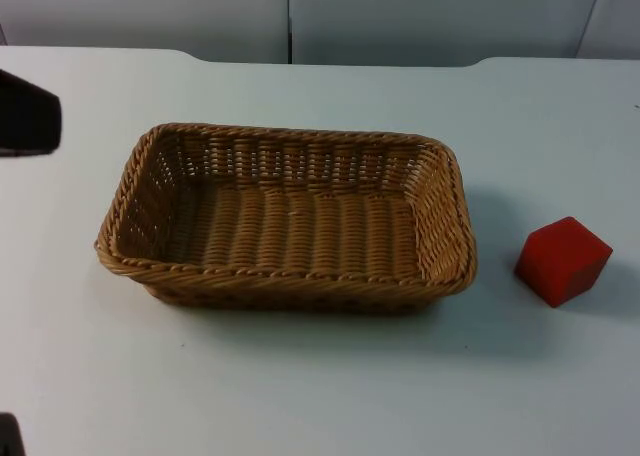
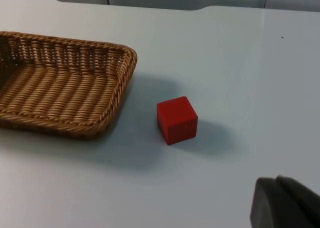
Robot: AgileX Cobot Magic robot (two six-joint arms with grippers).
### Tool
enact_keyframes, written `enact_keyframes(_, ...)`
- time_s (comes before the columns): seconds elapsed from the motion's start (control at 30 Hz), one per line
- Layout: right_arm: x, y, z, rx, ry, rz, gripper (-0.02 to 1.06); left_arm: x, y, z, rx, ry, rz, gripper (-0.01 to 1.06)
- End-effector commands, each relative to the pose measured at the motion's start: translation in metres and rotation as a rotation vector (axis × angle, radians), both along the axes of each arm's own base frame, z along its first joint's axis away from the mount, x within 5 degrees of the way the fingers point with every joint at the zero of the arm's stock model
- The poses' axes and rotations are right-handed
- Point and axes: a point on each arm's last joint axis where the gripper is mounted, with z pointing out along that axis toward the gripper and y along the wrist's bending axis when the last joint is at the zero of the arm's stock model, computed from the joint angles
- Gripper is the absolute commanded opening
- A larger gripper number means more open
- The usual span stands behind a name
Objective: Pick up the basket with the left hand and place the cube into the basket with the right hand.
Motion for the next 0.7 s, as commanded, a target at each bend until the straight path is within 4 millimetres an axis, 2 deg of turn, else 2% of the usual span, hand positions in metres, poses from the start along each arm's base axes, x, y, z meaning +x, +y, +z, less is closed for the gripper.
enact_keyframes(0.0, 0.000, 0.000, -0.001, -0.001, -0.008, 0.000, 0.00, 0.013, -0.003, -0.012, -0.005, 0.063, -0.005, 0.00)
enact_keyframes(0.1, 0.000, 0.000, -0.001, -0.001, -0.008, 0.000, 0.00, 0.029, -0.005, -0.036, 0.011, 0.184, -0.003, 0.00)
enact_keyframes(0.13, 0.000, 0.000, -0.001, -0.001, -0.008, 0.000, 0.00, 0.029, -0.005, -0.036, 0.011, 0.184, -0.003, 0.00)
enact_keyframes(0.27, 0.000, 0.000, -0.001, -0.001, -0.008, 0.000, 0.00, 0.047, -0.002, -0.063, 0.039, 0.283, 0.070, 0.02)
enact_keyframes(0.3, 0.000, 0.000, -0.001, -0.001, -0.008, 0.000, 0.00, 0.047, -0.002, -0.063, 0.039, 0.283, 0.070, 0.02)
enact_keyframes(0.4, 0.000, 0.000, -0.001, -0.001, -0.008, 0.000, 0.00, 0.060, 0.002, -0.076, 0.036, 0.316, 0.179, 0.25)
enact_keyframes(0.43, 0.000, 0.000, -0.001, -0.001, -0.008, 0.000, 0.00, 0.060, 0.002, -0.076, 0.036, 0.316, 0.179, 0.25)
enact_keyframes(0.5, 0.000, 0.000, -0.001, -0.001, -0.008, 0.000, 0.00, 0.066, 0.002, -0.079, -0.007, 0.338, 0.248, 0.49)
enact_keyframes(0.53, 0.000, 0.000, -0.001, -0.001, -0.008, 0.000, 0.00, 0.068, 0.003, -0.080, -0.026, 0.346, 0.282, 0.58)
enact_keyframes(0.57, 0.000, 0.000, -0.001, -0.001, -0.008, 0.000, 0.00, 0.070, 0.004, -0.081, -0.045, 0.360, 0.328, 0.63)
enact_keyframes(0.67, 0.000, 0.000, -0.001, -0.001, -0.008, 0.000, 0.00, 0.073, 0.006, -0.081, -0.075, 0.379, 0.392, 0.63)
